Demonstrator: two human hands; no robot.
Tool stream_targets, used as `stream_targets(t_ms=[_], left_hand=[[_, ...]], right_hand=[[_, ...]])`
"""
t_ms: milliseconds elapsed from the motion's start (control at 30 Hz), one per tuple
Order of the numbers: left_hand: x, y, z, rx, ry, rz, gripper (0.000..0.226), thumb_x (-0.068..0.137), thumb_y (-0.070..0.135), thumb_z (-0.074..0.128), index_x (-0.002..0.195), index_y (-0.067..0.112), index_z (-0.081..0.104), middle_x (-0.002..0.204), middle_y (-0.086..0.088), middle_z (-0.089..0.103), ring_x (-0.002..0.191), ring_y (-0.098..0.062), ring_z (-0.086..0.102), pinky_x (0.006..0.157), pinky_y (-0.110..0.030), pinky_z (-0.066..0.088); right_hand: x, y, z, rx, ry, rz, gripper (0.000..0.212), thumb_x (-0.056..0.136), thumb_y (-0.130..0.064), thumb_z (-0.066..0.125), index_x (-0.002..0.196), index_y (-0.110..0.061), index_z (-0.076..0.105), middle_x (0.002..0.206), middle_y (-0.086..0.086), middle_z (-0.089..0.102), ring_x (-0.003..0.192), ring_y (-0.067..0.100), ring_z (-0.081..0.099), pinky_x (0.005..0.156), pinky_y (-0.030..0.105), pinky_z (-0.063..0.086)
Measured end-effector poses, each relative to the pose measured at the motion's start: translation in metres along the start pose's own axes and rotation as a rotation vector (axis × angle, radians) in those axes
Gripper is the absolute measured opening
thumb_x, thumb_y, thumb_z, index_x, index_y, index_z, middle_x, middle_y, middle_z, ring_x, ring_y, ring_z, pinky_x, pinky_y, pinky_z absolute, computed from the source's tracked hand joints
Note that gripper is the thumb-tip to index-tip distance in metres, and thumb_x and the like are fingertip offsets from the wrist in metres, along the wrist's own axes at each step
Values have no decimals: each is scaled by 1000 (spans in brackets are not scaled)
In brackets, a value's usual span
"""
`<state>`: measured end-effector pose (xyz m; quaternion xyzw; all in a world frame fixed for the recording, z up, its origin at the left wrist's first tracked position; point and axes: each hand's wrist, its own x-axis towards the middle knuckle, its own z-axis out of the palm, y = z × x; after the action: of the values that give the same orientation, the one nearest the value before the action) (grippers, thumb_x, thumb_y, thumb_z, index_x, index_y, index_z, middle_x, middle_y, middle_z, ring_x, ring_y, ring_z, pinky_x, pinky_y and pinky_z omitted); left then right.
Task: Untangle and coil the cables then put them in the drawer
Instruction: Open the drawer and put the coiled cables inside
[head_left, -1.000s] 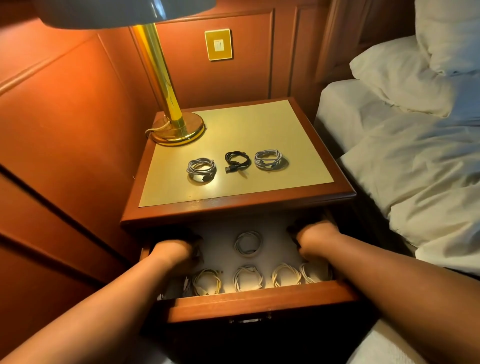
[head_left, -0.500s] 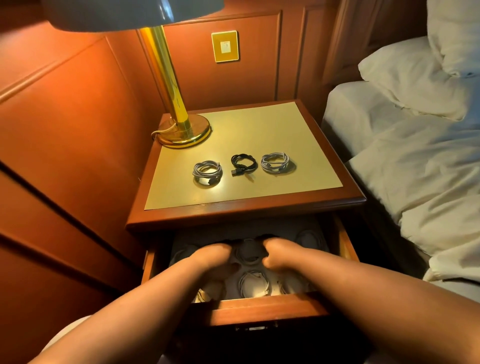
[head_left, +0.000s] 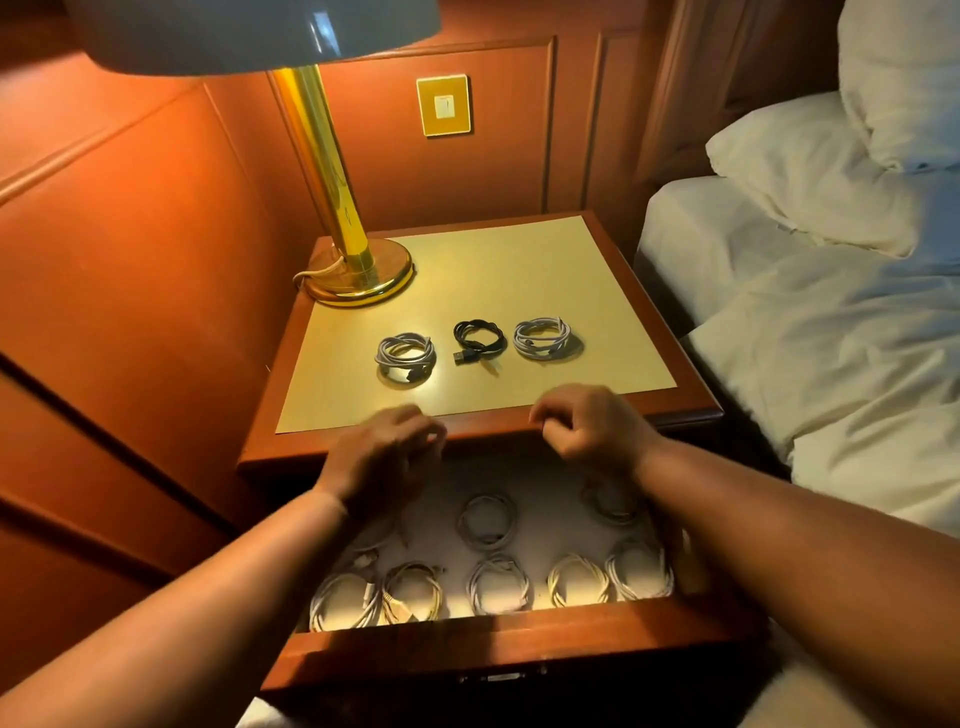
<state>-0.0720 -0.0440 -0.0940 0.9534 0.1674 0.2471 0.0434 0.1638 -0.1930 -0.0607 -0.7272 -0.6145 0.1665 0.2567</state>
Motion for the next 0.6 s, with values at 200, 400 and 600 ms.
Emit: stream_targets(t_ms=[200, 400, 600], left_hand=[[51, -34, -16, 358, -280, -507, 64, 92, 53, 54, 148, 34, 32, 159, -9, 21, 141, -33, 28, 105, -47, 37], [72, -51, -14, 261, -416, -618, 47, 93, 53, 54, 136, 36, 49, 160, -6, 24, 147, -30, 19, 115, -48, 25], [55, -36, -25, 253, -225, -286, 27, 96, 43, 53, 109, 22, 66, 147, -7, 47, 134, -29, 42, 100, -45, 41]], right_hand=[[57, 11, -27, -345, -65, 315, 72, 93, -17, 48, 155, -32, 14, 144, 12, 46, 116, 30, 55, 82, 36, 48], [74, 18, -28, -531, -36, 344, 49, 97, -13, 47, 143, -31, 43, 132, 8, 56, 112, 29, 55, 85, 39, 51], [41, 0, -24, -302, -107, 74, 30, 93, -34, 62, 122, -25, 62, 112, 1, 64, 88, 17, 57, 67, 27, 42]])
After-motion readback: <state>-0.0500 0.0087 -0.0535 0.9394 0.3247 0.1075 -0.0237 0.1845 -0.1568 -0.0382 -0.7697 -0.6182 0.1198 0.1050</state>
